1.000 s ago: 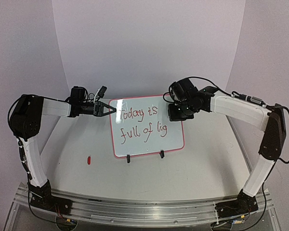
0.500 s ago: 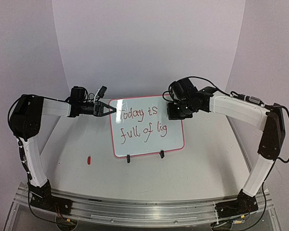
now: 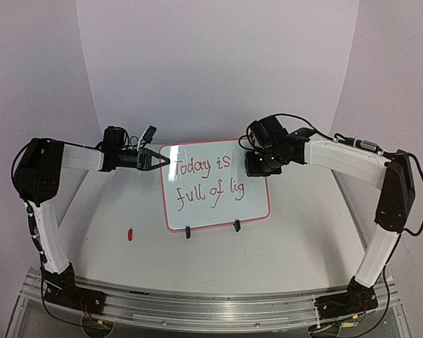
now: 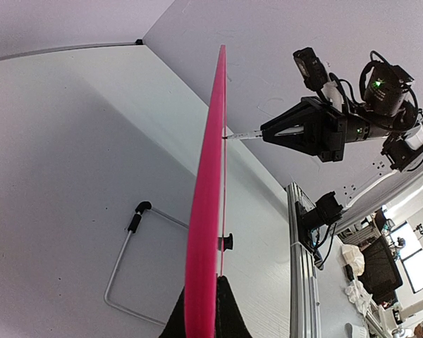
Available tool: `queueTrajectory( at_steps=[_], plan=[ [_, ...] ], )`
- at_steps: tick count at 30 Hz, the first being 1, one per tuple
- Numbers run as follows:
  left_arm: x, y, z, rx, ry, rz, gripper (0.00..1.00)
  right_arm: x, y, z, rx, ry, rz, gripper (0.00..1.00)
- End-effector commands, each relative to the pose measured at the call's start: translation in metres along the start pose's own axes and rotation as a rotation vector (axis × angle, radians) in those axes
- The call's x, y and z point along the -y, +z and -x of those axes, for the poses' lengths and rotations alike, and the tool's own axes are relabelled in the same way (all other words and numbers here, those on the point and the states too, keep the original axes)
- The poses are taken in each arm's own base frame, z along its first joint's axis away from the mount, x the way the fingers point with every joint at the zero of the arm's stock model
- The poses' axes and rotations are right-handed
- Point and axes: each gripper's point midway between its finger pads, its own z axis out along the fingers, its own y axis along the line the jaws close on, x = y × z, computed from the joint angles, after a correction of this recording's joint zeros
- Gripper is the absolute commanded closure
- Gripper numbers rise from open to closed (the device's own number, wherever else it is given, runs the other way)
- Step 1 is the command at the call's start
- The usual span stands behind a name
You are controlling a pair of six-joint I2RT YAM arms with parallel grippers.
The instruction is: Write a sentence on the whiteboard
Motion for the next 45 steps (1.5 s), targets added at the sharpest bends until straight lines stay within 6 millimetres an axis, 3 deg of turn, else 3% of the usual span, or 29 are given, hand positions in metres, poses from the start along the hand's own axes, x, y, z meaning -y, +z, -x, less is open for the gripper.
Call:
queueTrajectory(
  at_steps=[1,30,38,45],
  plan=[
    [-0.030,0.005,-0.011,-0.001,0.076,0.135,1.00,0.000,0.008,0.002,-0.001,0.030,0.010,1.00],
    [-0.033,0.006,-0.012,-0.002,0.065,0.136,1.00,0.008,0.012,-0.041,-0.135,0.054,0.013,1.00],
    [-0.033,0.006,-0.012,-0.001,0.065,0.138,1.00,0.008,0.012,-0.043,-0.141,0.058,0.012,1.00],
    [-0.032,0.006,-0.011,-0.001,0.066,0.138,1.00,0.009,0.010,-0.033,-0.108,0.056,-0.002,1.00]
  ],
)
